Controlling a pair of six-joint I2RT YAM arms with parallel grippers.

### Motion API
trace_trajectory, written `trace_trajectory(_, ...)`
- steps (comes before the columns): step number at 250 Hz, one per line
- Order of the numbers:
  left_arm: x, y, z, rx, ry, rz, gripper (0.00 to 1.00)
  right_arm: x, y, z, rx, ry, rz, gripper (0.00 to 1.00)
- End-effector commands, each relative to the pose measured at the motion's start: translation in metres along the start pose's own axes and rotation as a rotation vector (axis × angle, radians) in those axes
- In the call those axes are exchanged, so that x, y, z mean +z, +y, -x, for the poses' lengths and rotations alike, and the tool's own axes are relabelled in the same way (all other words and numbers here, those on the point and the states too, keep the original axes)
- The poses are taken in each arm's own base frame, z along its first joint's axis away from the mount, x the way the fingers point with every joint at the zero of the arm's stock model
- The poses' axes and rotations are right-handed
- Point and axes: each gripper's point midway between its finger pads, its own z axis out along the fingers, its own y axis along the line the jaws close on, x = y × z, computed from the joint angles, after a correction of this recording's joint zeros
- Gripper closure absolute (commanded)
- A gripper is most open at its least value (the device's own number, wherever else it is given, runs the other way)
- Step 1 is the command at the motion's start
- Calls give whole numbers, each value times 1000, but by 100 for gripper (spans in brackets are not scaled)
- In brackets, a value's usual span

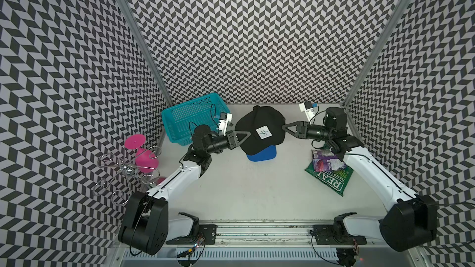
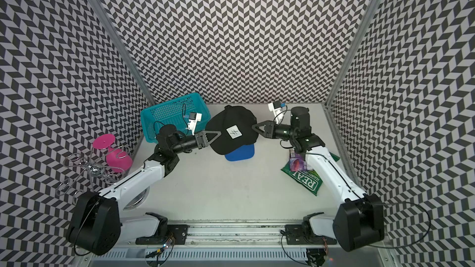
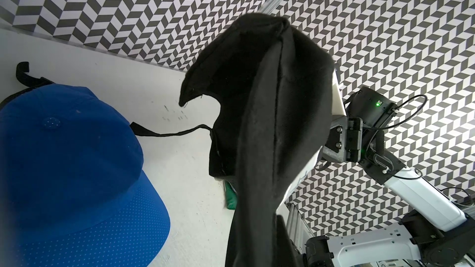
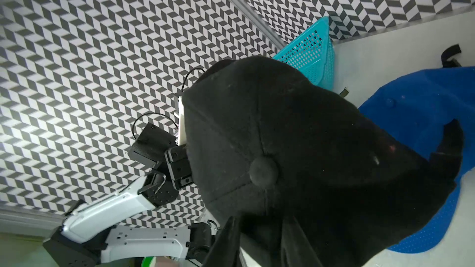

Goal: Turn the baseball cap inside out
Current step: Turn over the baseball cap, then place the baseball cap at the center of the board.

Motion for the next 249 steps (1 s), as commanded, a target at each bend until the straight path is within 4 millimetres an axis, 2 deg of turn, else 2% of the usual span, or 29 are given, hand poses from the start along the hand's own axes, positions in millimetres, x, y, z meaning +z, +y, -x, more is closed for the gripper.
trace_trajectory(1,2,-12,7,43,-5,-41,100,2,11,5,-79,-16,56,84)
trace_trajectory(18,1,-11,7,42,-5,-39,100,1,14,7,-110,-19,59,95)
trace_trajectory(24,1,-13,7,45,-4,-42,97,1,14,7,-126,-20,59,98)
trace_trajectory(48,0,-11,9,63,2,-29,66,-2,14,7,-212,-20,31,100)
trace_trajectory(63,0,-11,12,84,5,-20,50,-3,11,6,-261,-12,4,100)
trace_trajectory(80,0,-12,14,106,16,-22,44,-4,7,4,-299,9,-29,100)
trace_trajectory(115,2,-6,15,126,51,-23,38,-6,1,4,-357,42,-86,100)
trace_trajectory(152,5,5,14,122,79,-27,40,-10,-3,8,-403,38,-141,100)
trace_trajectory(202,13,21,4,93,116,-19,72,-15,-17,24,-428,-11,-255,100)
trace_trajectory(249,42,38,-22,26,192,23,78,-20,-28,45,-463,-85,-357,100)
